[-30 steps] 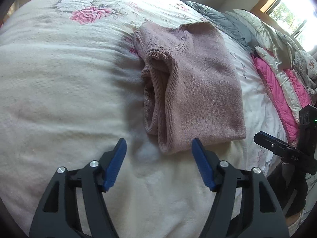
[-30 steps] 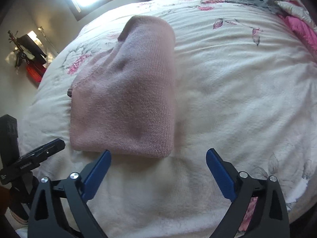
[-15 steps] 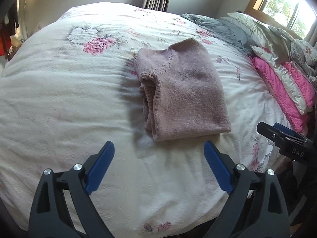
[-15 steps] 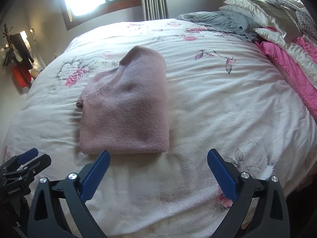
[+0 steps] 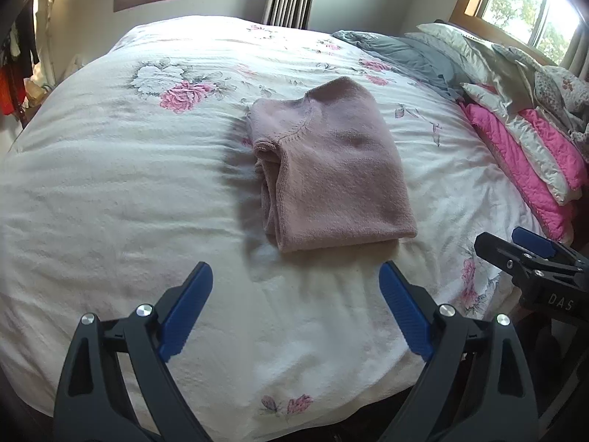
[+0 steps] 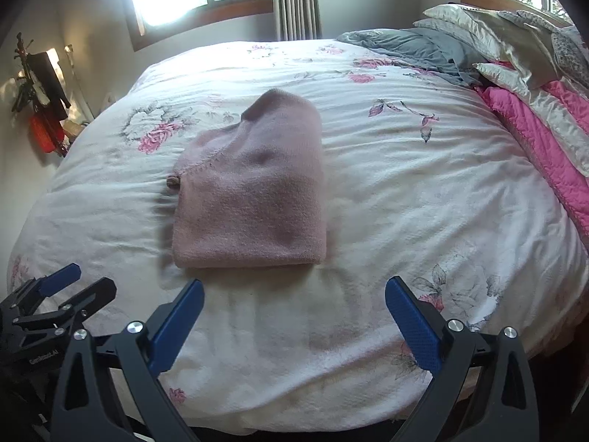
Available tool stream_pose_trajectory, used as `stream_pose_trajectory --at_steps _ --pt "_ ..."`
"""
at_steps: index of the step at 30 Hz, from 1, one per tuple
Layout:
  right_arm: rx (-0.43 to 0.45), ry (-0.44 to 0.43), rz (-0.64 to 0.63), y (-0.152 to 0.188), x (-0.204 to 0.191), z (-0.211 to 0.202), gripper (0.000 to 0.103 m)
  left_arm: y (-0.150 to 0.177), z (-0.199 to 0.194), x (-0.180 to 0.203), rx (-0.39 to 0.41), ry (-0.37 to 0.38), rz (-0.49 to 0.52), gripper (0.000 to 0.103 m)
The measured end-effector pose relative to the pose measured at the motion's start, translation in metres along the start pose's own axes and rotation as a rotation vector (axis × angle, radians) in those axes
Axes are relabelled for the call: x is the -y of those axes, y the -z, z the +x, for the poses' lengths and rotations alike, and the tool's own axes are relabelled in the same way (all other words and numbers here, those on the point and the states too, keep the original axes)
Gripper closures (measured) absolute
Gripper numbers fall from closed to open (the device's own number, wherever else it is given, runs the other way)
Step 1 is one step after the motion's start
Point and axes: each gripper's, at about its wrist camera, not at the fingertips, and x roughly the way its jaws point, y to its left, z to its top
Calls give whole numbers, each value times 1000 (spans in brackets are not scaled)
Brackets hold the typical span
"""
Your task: Fold small clothes
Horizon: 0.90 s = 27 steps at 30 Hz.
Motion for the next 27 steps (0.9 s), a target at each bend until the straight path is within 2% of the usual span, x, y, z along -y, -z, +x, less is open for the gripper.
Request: stream_pose_trajectory --at_steps 15,22,27 --pt "-29 32 2 1 3 7 4 2 6 2 -15 -18 6 12" --pt "-28 77 -10 1 4 13 4 2 8 2 -21 -19 4 12" --pt "-49 73 13 0 10 17 4 2 7 2 -14 -22 6 12"
